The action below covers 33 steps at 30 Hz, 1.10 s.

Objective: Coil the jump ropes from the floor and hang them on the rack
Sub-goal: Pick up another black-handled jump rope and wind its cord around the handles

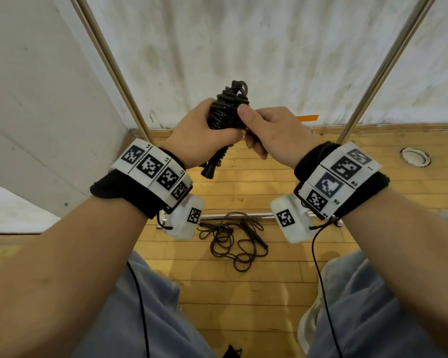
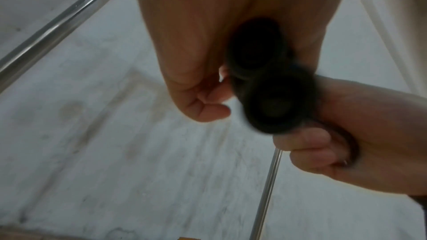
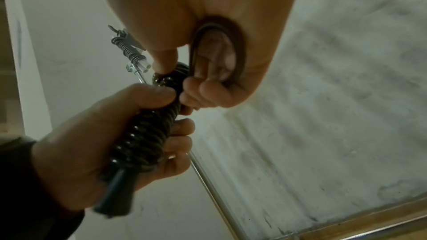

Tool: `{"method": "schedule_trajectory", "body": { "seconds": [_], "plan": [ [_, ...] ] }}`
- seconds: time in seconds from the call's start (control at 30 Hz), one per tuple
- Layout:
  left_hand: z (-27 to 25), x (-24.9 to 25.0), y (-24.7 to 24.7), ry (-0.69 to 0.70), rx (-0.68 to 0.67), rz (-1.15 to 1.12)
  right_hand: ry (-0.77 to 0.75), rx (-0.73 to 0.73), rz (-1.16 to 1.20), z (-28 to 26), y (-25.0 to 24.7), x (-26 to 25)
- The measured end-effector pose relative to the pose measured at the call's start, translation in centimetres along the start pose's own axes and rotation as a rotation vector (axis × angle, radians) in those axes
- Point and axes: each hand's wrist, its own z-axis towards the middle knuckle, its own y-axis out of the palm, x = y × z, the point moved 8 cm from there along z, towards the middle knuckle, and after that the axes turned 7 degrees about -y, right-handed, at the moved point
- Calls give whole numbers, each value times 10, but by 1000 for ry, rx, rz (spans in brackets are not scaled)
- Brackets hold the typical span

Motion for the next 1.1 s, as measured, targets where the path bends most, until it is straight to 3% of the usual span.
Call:
{"method": "schedule_trajectory", "body": {
  "seconds": [0.17, 0.33, 0.5, 0.67, 0.8, 0.87, 1.0, 1.1],
  "plan": [
    [-1, -9, 12, -85, -83, -66, 17, -31, -103, 3, 4, 4],
    [-1, -4, 8, -24, -9, 28, 3, 14, -78, 3, 4, 5],
    [1, -3, 11, -20, -64, 4, 54, 62, 14, 5, -3, 10],
    [3, -5, 9, 27, 75, 248, 93, 98, -27, 4, 0, 11],
    [0, -1, 11, 80, 135, 213, 84, 111, -22, 4, 6, 7],
    [0, 1, 17, 61, 51, 123, 75, 128, -13, 4, 5, 6],
    [-3, -2, 21, -103, -172, -132, 74, 153, 72, 5, -5, 8],
    [-7, -1, 14, -102, -204, -149, 95, 143, 110, 4, -6, 11]
  ]
}}
